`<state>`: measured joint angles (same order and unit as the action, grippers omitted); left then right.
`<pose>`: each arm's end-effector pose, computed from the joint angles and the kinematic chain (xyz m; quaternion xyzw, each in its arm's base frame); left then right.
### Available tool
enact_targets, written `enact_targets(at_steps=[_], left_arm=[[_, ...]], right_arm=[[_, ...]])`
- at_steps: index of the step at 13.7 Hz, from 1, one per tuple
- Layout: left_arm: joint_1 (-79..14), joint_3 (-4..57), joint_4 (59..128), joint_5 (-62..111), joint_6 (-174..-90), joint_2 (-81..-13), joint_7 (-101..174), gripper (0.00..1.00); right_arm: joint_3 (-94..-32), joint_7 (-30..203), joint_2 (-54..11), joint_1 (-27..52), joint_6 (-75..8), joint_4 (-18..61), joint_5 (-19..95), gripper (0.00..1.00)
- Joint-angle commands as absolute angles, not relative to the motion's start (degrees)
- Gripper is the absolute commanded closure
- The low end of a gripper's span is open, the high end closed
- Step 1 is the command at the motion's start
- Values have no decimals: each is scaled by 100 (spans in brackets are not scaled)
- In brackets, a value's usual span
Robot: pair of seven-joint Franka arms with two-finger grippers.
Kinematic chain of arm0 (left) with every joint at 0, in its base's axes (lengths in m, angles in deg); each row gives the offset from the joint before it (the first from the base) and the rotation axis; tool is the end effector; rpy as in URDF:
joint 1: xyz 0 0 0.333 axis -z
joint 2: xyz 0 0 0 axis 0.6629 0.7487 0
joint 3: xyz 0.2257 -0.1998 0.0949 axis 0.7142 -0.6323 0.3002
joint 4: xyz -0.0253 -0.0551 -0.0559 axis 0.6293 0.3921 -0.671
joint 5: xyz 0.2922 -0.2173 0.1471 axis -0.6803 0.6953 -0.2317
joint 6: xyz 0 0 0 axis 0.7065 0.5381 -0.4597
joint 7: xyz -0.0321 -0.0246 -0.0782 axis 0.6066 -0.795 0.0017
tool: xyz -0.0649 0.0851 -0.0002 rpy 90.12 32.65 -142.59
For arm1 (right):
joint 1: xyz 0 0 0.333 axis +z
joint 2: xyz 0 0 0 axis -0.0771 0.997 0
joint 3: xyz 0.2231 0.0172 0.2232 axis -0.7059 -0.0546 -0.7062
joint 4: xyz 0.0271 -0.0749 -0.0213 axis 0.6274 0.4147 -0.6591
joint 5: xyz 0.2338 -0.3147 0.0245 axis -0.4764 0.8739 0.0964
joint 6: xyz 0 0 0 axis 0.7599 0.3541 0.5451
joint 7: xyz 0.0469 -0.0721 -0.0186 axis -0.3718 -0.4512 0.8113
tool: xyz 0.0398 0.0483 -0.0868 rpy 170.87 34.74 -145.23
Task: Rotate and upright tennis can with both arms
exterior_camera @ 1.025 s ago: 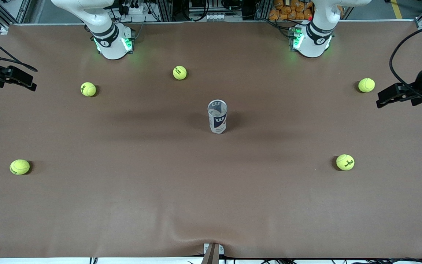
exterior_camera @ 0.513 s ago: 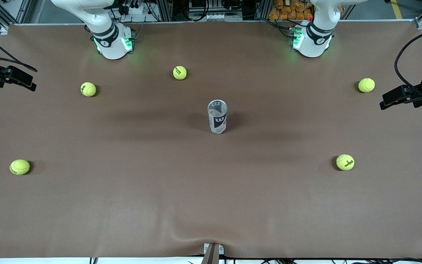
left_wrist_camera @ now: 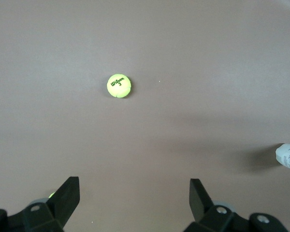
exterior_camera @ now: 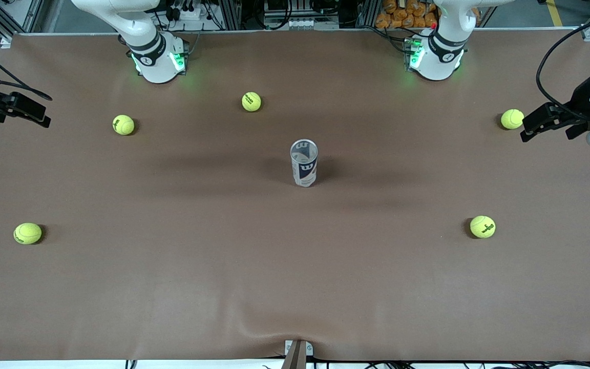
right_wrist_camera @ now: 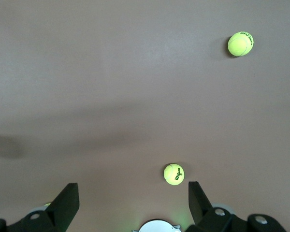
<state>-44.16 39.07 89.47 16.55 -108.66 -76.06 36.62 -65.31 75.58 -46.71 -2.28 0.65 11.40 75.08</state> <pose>0.5399 -0.0319 0.6211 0.9993 0.0323 0.0169 0.0083 0.5295 -0.0119 0.6384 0.9968 -0.0635 -0.0492 0.0048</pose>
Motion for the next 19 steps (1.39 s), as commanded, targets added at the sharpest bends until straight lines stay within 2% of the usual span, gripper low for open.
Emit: enact_targets(at_steps=[1, 7, 11, 19], left_arm=[[-4433, 3917, 9135, 1682, -11046, -7771, 3578, 0], [-4407, 3935, 9039, 1673, -11028, -7754, 3569, 0], [-3862, 4189, 9003, 1621, -11037, -7719, 3605, 0], [-4063, 4172, 9029, 1533, -10958, -7745, 3315, 0]], right_arm=[[-6551, 7608, -4648, -284, 71, 1063, 7476, 0], [-6551, 7608, -4648, -284, 53, 1063, 7476, 0], [-6560, 7608, -4648, -284, 36, 1063, 7476, 0], [-6560, 7608, -4639, -284, 18, 1063, 7468, 0]])
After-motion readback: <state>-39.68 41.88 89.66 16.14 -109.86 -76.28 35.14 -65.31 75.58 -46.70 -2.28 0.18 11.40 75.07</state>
